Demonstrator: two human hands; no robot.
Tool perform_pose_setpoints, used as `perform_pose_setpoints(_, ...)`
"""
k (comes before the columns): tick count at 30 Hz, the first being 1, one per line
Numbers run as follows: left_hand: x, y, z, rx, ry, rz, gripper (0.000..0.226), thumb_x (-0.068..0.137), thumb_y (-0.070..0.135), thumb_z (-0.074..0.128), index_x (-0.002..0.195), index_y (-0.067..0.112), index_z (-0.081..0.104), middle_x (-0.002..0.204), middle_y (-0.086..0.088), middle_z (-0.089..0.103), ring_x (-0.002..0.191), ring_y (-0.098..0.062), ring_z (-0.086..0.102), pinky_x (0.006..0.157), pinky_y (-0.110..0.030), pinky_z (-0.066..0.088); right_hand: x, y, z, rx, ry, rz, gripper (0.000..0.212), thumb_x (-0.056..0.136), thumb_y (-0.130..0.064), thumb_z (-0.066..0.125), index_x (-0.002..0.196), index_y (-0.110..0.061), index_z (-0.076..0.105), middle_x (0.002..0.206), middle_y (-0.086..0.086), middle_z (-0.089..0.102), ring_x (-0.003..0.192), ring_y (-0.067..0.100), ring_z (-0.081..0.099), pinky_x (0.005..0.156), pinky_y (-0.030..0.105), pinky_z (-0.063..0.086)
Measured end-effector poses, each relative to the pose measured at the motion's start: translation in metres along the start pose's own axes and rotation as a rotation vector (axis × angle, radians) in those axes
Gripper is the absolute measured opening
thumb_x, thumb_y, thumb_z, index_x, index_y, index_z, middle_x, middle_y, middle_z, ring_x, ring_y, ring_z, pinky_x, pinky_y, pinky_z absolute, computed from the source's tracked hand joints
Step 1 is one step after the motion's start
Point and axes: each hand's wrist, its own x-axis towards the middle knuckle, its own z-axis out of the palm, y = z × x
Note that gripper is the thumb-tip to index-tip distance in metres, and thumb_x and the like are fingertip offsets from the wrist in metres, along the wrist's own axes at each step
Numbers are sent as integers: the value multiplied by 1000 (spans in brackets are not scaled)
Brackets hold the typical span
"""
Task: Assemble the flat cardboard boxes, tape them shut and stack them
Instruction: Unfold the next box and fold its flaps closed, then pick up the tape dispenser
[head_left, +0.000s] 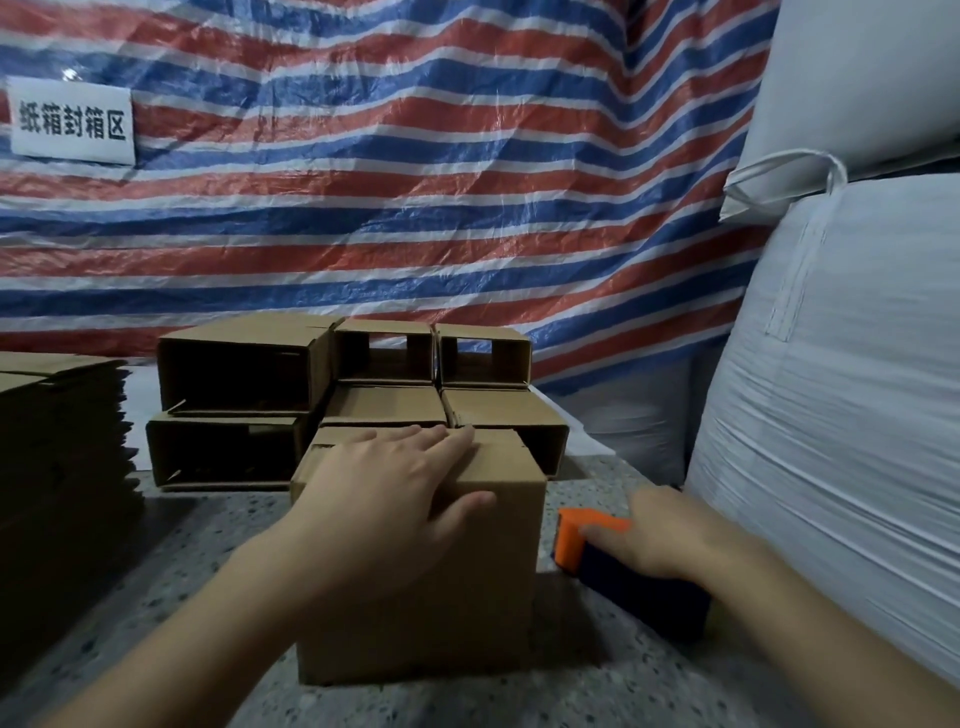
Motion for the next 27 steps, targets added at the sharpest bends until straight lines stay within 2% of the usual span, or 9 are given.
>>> perform_pose_setpoints(3,1,-1,1,10,10,29,72,85,78,10,150,48,14,157,15,33,140,-12,38,108,-36,38,-3,3,13,-15,0,55,55,80,-78,56,76,-23,60,68,-5,61,59,10,56,52,26,41)
perform_pose_setpoints(7,-1,-2,2,7,55,59,70,84,77,7,144,48,25,150,15,42,133,-12,46,98,-33,42,-5,5,29,30,-72,95,47,84,-72,59,97,-27,64,83,-5,66,75,10,65,76,29,57)
perform_pose_setpoints(9,-1,-2,3,-4,67,63,73,81,77,4,143,47,28,148,14,45,132,-13,46,99,-33,42,-6,7,33,30,-54,87,45,86,-70,56,102,-28,64,85,-6,66,78,11,64,77,30,56)
perform_pose_setpoints(12,-1,-3,3,-19,75,66,74,82,76,4,145,45,28,149,13,44,133,-14,45,101,-34,41,-6,12,33,57,2,52,39,90,-67,53,91,-29,63,82,-6,65,75,10,63,70,28,53)
perform_pose_setpoints(16,-1,-3,5,-31,72,73,69,85,75,10,145,45,27,150,12,44,134,-15,44,101,-36,42,-5,19,-6,453,144,35,45,95,-62,52,75,-23,62,68,-3,67,63,13,65,54,24,42)
perform_pose_setpoints(19,-1,-5,5,-40,62,78,70,84,75,9,144,45,28,147,11,47,131,-16,46,100,-37,42,-7,17,-58,850,153,17,56,90,-65,55,87,-11,71,73,7,75,71,26,72,64,31,49)
perform_pose_setpoints(22,-1,-5,5,-33,75,76,72,83,75,8,142,43,34,141,10,52,128,-16,49,100,-37,42,-10,2,-104,1139,145,-100,60,81,-67,59,104,-12,69,88,10,78,85,30,72,71,38,51)
perform_pose_setpoints(24,-1,-5,6,-35,63,67,73,83,76,9,143,41,32,142,9,51,129,-17,47,102,-38,41,-12,-13,-132,1277,102,-207,56,84,-64,58,105,-13,69,82,9,76,73,24,72,63,37,54)
perform_pose_setpoints(27,-1,-5,6,-43,38,71,74,85,76,10,145,39,32,144,8,50,132,-17,45,106,-39,38,-14,-40,-159,1381,-64,-368,55,90,-60,57,112,-12,67,75,9,70,59,19,68,51,32,56)
